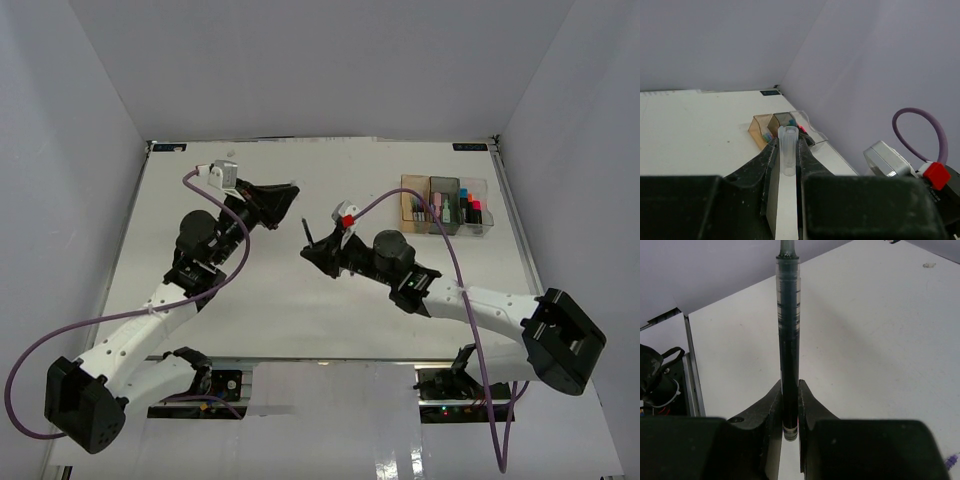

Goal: Sort the stationery into containers
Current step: Close the pen cap on the pen.

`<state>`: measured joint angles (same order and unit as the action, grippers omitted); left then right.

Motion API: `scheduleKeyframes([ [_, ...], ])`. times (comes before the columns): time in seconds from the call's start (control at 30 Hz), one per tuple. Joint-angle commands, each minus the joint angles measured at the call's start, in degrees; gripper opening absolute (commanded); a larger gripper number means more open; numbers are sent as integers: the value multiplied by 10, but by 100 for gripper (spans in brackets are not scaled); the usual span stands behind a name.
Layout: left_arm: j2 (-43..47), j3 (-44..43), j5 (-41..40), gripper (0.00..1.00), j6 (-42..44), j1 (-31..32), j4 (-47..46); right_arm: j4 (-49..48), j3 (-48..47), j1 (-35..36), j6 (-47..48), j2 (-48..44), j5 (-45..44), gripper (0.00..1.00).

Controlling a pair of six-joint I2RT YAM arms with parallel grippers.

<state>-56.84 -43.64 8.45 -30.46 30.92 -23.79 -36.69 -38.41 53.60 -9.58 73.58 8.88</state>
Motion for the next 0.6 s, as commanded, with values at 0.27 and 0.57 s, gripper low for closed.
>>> scheduleKeyframes([
  [0.27, 22, 51, 63, 22, 1, -2, -125, -40, -43, 2, 19, 12, -24, 11],
  [0.57, 32, 62, 68, 22, 6, -2, -144, -38, -48, 2, 24, 20, -35, 11],
])
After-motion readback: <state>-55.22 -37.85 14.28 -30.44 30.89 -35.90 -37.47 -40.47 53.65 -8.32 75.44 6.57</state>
